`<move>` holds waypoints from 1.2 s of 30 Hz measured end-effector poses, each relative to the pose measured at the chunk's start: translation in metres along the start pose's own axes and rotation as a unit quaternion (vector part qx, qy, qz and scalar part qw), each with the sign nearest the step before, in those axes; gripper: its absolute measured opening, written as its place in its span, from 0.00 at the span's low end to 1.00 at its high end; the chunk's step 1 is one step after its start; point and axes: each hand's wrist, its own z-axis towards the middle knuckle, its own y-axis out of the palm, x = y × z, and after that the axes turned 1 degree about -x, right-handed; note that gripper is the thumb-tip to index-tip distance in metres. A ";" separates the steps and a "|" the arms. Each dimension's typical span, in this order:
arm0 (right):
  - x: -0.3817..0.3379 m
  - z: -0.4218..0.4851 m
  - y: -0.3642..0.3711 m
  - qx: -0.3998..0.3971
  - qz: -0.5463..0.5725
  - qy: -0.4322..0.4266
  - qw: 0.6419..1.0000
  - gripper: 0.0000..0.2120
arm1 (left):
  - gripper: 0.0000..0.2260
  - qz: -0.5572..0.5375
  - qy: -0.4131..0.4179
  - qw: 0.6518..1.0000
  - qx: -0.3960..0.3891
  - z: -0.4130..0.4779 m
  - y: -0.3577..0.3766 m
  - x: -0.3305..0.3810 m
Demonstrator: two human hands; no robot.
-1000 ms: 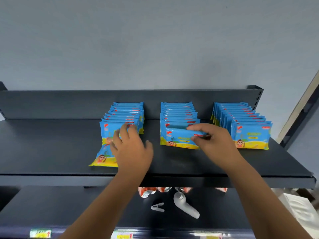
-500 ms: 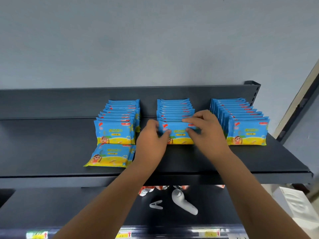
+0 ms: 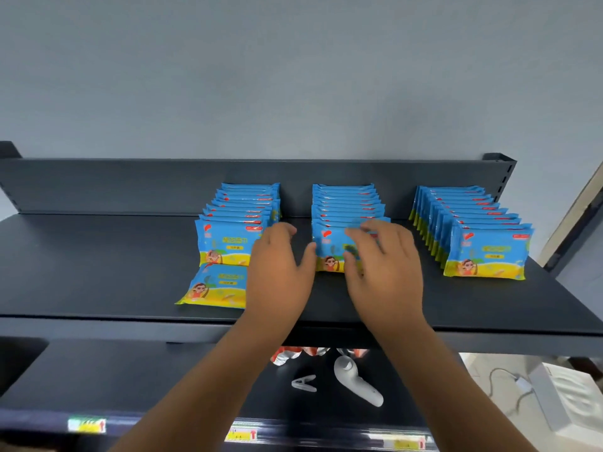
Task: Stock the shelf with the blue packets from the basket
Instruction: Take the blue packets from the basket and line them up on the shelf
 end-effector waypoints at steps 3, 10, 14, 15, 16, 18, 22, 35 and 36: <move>-0.031 -0.008 0.011 -0.057 0.067 0.015 0.996 0.07 | 0.11 0.056 -0.036 0.996 0.055 -0.001 -0.034 -0.023; -0.099 0.008 0.032 -0.345 0.143 0.111 0.921 0.21 | 0.19 0.245 -0.262 0.929 -0.095 0.009 -0.100 -0.079; -0.122 0.016 0.040 -0.327 0.246 0.228 0.884 0.25 | 0.17 0.199 -0.285 0.919 -0.188 0.016 -0.106 -0.091; -0.125 0.015 0.042 -0.315 0.272 0.256 0.873 0.27 | 0.16 0.152 -0.294 0.926 -0.183 0.016 -0.108 -0.092; -0.128 0.013 0.044 -0.299 0.296 0.278 0.863 0.27 | 0.15 0.102 -0.301 0.933 -0.171 0.016 -0.110 -0.093; -0.129 0.008 0.050 -0.266 0.321 0.301 0.858 0.27 | 0.10 0.042 -0.281 0.948 -0.143 0.011 -0.113 -0.094; -0.131 0.006 0.059 -0.207 0.336 0.310 0.865 0.32 | 0.13 -0.015 -0.233 0.969 -0.081 0.005 -0.111 -0.099; -0.140 0.019 0.090 -0.165 0.259 0.237 0.922 0.34 | 0.19 -0.079 -0.232 0.969 -0.011 0.024 -0.080 -0.118; -0.140 0.019 0.091 -0.168 0.250 0.234 0.924 0.34 | 0.17 -0.082 -0.237 0.968 -0.015 0.025 -0.081 -0.118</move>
